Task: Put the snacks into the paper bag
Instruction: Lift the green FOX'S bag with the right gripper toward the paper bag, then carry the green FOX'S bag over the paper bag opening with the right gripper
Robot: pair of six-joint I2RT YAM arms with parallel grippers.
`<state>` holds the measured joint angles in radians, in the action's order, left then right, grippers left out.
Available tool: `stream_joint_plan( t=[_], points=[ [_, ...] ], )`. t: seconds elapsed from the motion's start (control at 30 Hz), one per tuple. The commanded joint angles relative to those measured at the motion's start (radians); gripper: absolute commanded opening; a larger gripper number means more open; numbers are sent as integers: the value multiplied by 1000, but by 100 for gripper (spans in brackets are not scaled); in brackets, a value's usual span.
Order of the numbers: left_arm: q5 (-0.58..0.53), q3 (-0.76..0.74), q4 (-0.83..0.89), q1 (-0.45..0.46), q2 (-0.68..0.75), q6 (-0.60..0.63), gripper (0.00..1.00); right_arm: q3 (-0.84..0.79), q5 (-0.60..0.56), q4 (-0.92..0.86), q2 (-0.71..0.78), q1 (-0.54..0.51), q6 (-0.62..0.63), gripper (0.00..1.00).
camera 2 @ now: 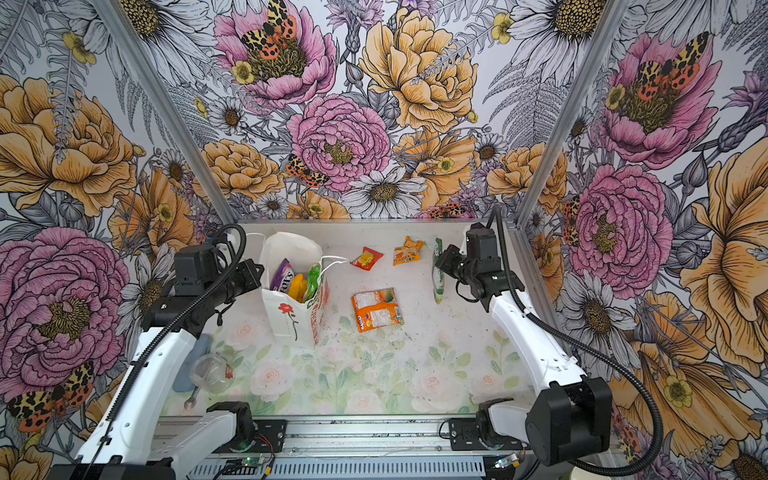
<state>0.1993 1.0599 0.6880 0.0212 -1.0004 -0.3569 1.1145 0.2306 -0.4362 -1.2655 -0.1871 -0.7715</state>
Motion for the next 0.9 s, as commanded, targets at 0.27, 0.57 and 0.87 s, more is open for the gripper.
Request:
stream_joint_plan(
  t=[0.27, 0.57, 0.87],
  points=[
    [90, -12, -79, 9, 29, 3, 6, 273, -53, 36, -73, -147, -5, 0],
    [133, -12, -93, 25, 32, 5, 6, 508, -82, 35, -191, -269, 25, 0],
    [185, -14, -112, 29, 37, 4, 5, 759, -79, 33, -341, -424, 41, 0]
  ],
)
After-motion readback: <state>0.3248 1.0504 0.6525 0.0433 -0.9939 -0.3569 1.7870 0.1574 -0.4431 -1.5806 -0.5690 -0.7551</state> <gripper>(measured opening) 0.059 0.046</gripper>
